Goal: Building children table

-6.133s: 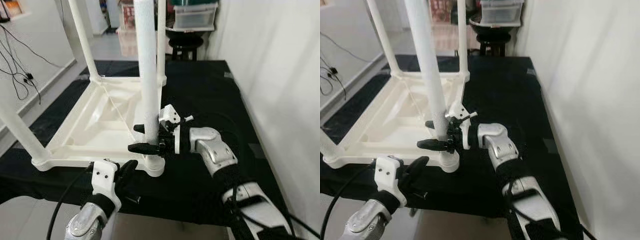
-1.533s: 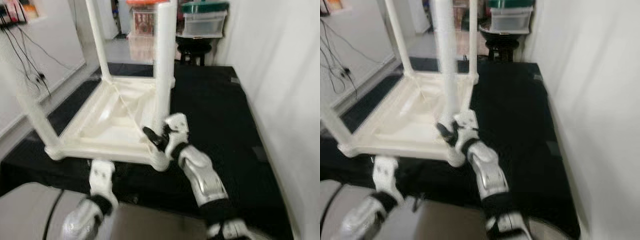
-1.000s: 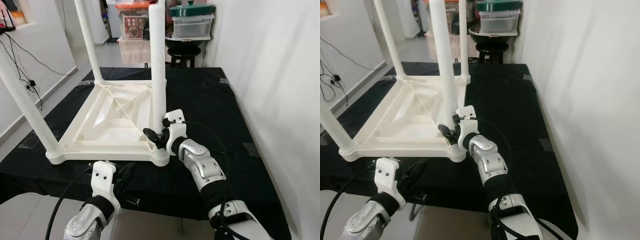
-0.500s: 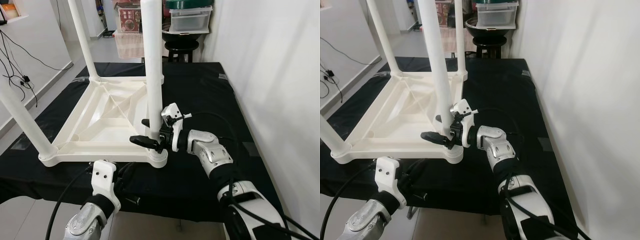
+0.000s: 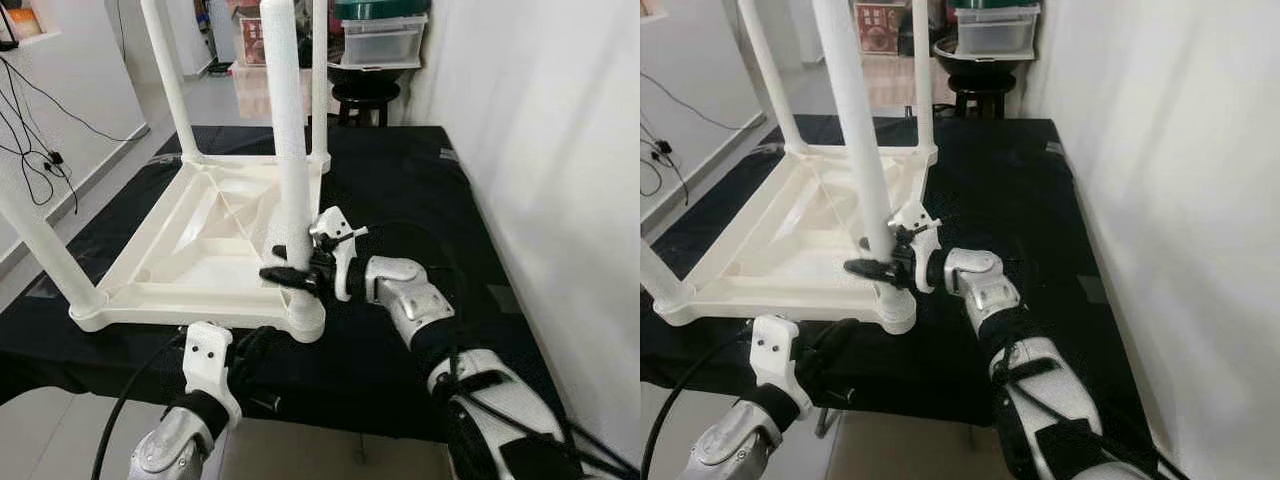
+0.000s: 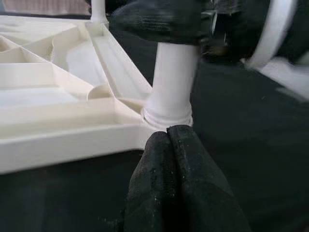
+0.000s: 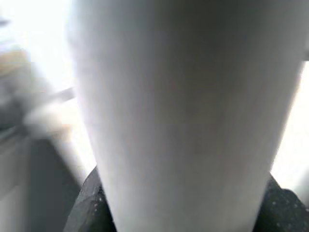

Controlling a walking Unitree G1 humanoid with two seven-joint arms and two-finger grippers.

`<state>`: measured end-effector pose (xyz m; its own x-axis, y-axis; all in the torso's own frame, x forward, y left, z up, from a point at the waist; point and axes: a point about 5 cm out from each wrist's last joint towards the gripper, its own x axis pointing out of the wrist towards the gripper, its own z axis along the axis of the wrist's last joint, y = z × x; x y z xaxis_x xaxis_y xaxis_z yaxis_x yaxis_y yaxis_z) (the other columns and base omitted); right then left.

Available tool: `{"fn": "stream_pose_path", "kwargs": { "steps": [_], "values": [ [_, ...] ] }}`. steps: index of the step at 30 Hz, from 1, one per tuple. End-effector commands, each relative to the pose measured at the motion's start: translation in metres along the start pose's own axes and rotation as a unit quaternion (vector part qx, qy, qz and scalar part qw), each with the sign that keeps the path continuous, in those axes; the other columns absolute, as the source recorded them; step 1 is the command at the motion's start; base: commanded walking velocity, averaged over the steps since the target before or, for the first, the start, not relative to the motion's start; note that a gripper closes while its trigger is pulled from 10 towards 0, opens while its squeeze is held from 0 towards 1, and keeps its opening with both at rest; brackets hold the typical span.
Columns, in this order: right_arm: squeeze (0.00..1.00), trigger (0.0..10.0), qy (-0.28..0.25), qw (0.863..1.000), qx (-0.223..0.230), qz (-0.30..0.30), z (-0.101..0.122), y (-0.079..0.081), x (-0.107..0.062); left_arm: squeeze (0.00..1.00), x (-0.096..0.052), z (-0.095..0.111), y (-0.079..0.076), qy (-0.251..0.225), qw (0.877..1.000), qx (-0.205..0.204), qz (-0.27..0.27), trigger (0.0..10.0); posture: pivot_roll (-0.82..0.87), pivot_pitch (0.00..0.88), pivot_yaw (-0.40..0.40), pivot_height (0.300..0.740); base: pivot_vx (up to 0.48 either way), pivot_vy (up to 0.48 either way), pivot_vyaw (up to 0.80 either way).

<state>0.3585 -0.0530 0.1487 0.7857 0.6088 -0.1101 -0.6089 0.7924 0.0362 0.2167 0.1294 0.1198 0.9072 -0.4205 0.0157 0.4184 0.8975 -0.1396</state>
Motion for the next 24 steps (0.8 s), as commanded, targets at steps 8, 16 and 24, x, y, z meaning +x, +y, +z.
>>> {"fn": "stream_pose_path", "kwargs": {
  "steps": [8, 16, 24],
  "values": [
    [0.00, 0.0, 0.067, 0.997, 0.007, -0.042, -0.034, 0.014, -0.009, 0.00, -0.002, -0.003, 0.000, 0.005, 1.000, 0.002, 0.004, 10.0, 0.02, 0.000, -0.020, 0.740, 0.000, 0.000, 0.00],
    [1.00, 10.0, 0.068, 0.997, 0.001, -0.047, -0.019, 0.003, -0.003, 0.00, 0.000, -0.002, 0.001, 0.003, 1.000, -0.001, 0.004, 10.0, 0.02, 0.000, -0.007, 0.740, 0.000, 0.000, 0.00],
    [1.00, 10.0, 0.033, 0.999, 0.016, 0.035, 0.002, -0.007, 0.003, 0.00, 0.001, -0.001, 0.001, 0.002, 1.000, -0.001, 0.003, 10.0, 0.02, 0.000, -0.005, 0.740, 0.000, 0.000, 0.00]
  ]
}}
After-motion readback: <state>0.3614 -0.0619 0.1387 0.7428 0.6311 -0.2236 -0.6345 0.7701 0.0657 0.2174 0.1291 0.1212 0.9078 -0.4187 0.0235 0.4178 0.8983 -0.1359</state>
